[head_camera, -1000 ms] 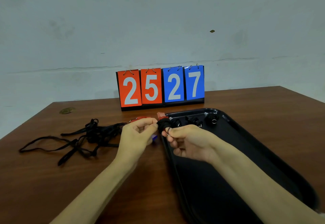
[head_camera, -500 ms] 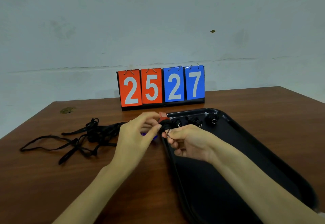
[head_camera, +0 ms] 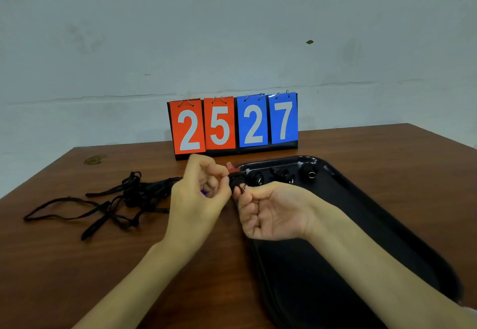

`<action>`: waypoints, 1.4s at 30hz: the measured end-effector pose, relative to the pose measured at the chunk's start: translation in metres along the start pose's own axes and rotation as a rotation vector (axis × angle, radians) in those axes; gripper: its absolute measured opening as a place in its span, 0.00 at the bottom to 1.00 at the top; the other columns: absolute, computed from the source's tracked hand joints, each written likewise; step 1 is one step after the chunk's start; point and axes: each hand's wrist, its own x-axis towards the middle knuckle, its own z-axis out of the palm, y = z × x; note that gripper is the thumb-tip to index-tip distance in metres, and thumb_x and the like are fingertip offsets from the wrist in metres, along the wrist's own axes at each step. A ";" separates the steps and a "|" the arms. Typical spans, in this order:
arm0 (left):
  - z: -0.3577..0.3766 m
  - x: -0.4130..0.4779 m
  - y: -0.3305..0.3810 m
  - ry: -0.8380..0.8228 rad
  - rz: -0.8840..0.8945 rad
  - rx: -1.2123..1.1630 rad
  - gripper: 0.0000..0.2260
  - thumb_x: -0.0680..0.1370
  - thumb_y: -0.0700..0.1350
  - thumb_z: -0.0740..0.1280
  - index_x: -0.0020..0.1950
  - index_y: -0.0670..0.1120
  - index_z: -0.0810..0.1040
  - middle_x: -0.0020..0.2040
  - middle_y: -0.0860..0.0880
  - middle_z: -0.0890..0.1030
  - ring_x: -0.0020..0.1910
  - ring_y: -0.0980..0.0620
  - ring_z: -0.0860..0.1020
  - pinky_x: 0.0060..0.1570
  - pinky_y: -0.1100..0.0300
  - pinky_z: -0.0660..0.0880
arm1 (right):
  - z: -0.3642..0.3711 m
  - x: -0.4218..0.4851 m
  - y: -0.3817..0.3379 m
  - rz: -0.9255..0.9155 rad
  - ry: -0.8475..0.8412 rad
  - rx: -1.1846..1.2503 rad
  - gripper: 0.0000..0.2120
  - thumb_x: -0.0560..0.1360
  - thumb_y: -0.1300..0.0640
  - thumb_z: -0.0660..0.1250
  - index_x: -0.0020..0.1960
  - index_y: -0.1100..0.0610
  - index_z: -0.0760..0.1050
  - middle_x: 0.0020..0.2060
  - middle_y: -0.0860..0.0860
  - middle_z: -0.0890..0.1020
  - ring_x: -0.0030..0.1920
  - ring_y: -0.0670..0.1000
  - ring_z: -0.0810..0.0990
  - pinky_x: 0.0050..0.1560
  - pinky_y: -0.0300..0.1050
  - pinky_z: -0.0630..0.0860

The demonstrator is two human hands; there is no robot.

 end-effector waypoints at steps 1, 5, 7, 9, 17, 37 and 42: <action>-0.001 0.002 0.001 -0.007 -0.092 -0.094 0.16 0.72 0.32 0.69 0.44 0.52 0.68 0.38 0.49 0.80 0.33 0.52 0.77 0.34 0.66 0.75 | -0.001 0.000 0.000 0.010 -0.013 0.010 0.09 0.74 0.58 0.64 0.39 0.58 0.80 0.29 0.47 0.76 0.29 0.44 0.71 0.35 0.36 0.66; -0.007 0.014 -0.001 -0.086 -0.320 -0.314 0.12 0.72 0.34 0.69 0.43 0.45 0.67 0.40 0.51 0.84 0.31 0.51 0.75 0.33 0.67 0.75 | -0.002 -0.001 -0.002 0.018 -0.039 0.033 0.09 0.75 0.58 0.63 0.40 0.58 0.79 0.30 0.47 0.75 0.30 0.44 0.71 0.36 0.37 0.66; -0.008 0.016 -0.003 -0.099 -0.343 -0.303 0.11 0.71 0.35 0.70 0.43 0.45 0.69 0.40 0.52 0.84 0.31 0.51 0.77 0.31 0.67 0.75 | -0.001 -0.001 -0.001 -0.014 0.001 -0.022 0.08 0.74 0.58 0.63 0.40 0.58 0.79 0.29 0.47 0.75 0.29 0.44 0.70 0.36 0.36 0.65; -0.008 0.015 -0.006 -0.057 -0.368 -0.310 0.10 0.70 0.36 0.71 0.44 0.45 0.71 0.38 0.51 0.84 0.30 0.56 0.78 0.30 0.68 0.74 | 0.001 -0.001 -0.001 -0.050 0.027 -0.100 0.08 0.74 0.58 0.63 0.40 0.58 0.79 0.29 0.47 0.75 0.29 0.44 0.70 0.36 0.36 0.65; -0.002 0.006 -0.011 -0.078 -0.121 0.026 0.08 0.73 0.40 0.70 0.45 0.54 0.78 0.43 0.56 0.80 0.43 0.59 0.80 0.42 0.70 0.76 | 0.000 0.001 -0.001 -0.124 0.069 -0.238 0.09 0.77 0.58 0.61 0.41 0.57 0.78 0.29 0.47 0.74 0.29 0.43 0.69 0.35 0.35 0.66; -0.003 0.012 -0.015 -0.224 -0.421 -0.330 0.07 0.77 0.36 0.64 0.45 0.43 0.80 0.29 0.54 0.76 0.29 0.58 0.72 0.31 0.67 0.71 | 0.000 0.000 -0.001 -0.040 0.042 -0.043 0.07 0.73 0.59 0.64 0.38 0.58 0.79 0.28 0.47 0.74 0.29 0.44 0.69 0.36 0.37 0.65; -0.004 0.012 -0.017 -0.338 -0.448 -0.462 0.05 0.77 0.37 0.64 0.50 0.40 0.79 0.26 0.47 0.74 0.25 0.52 0.71 0.27 0.61 0.72 | -0.001 0.000 -0.001 -0.056 0.063 -0.047 0.11 0.75 0.59 0.62 0.38 0.59 0.79 0.28 0.47 0.75 0.29 0.44 0.70 0.36 0.37 0.65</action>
